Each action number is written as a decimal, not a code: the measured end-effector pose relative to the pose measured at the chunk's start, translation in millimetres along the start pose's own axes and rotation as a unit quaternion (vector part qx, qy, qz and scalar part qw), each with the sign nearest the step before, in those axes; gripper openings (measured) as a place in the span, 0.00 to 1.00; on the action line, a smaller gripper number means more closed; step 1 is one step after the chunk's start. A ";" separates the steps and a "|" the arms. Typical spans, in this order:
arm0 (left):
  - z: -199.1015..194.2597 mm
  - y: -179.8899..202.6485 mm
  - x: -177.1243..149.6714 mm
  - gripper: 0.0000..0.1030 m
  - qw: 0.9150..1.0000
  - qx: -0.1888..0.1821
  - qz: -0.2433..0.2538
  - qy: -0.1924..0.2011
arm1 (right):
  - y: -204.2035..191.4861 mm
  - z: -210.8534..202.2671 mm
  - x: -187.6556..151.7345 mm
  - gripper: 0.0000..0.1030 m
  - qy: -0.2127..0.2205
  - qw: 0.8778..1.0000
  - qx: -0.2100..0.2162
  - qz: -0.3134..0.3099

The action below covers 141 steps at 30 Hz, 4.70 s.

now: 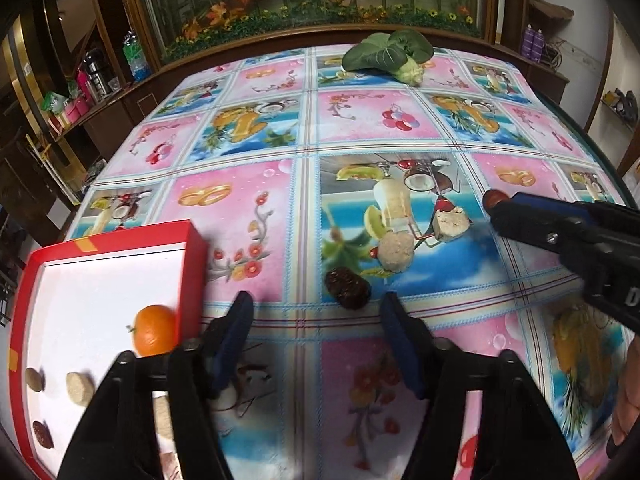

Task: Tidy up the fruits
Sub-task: 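Grasp a dark red date with the right gripper while the left gripper grasps another date, then carry both dark red dates over the tray, then lower both dates into the tray and open both grippers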

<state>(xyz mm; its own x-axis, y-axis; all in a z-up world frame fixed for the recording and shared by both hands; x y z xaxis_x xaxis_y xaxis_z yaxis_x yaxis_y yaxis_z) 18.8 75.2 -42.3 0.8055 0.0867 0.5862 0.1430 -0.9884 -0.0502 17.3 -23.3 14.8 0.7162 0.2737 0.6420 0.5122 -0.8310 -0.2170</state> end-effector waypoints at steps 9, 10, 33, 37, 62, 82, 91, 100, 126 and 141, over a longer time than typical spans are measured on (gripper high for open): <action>6.0 8.4 5.1 0.37 0.999 -0.030 -0.013 0.003 | 16.8 1.4 0.6 0.23 0.000 0.999 -0.009 0.041; 6.1 9.4 5.1 0.30 0.999 -0.036 -0.014 0.002 | 17.3 1.3 0.7 0.23 0.001 0.999 -0.009 0.043; -104.1 -84.8 -16.5 0.19 0.989 0.014 -0.094 0.115 | -49.5 -4.6 6.6 0.20 0.045 0.998 0.034 0.010; -116.5 -132.4 -27.1 0.19 0.982 0.050 -0.132 0.126 | -91.4 1.9 8.1 0.16 0.044 0.996 0.073 0.002; -99.7 -113.0 -43.3 0.19 0.987 0.005 -0.120 0.107 | -85.0 28.3 -22.6 0.40 -0.087 0.986 0.055 -0.129; -99.8 -125.1 -46.8 0.19 0.986 0.004 -0.133 0.104 | -100.2 36.0 -25.7 0.34 -0.053 0.987 0.009 -0.154; -103.1 -175.1 -53.3 0.19 0.978 0.037 -0.173 0.108 | -163.9 22.0 -5.7 0.34 0.002 0.986 0.095 -0.140; -100.6 -222.2 -75.7 0.19 0.971 0.082 -0.204 0.094 | -257.6 33.2 -23.3 0.34 0.000 0.970 0.147 -0.194; -87.0 -240.2 -101.1 0.37 0.966 0.149 -0.204 0.046 | -300.0 35.8 -86.1 0.35 -0.073 0.931 0.166 -0.317; -116.6 -216.3 -80.5 0.68 0.962 0.195 -0.171 0.087 | -238.8 5.3 -32.3 0.50 -0.009 0.964 0.153 -0.218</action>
<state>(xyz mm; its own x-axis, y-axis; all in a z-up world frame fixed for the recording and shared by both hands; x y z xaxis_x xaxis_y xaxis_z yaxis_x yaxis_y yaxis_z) -144.0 267.5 15.6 0.5696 0.3432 0.7469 0.6144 -0.7814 -0.1095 -125.7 168.9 41.9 0.4080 0.5750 0.7092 0.8804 -0.4536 -0.1387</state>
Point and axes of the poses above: each gripper's, at about its wrist camera, not at the fingertips, and z roughly the way its jaws point, y to its right, x to its top, the point moved 6 cm from there along z, roughly the way its jaws point, and after that the axes turned 6 degrees about -z, right-handed, at the moved point
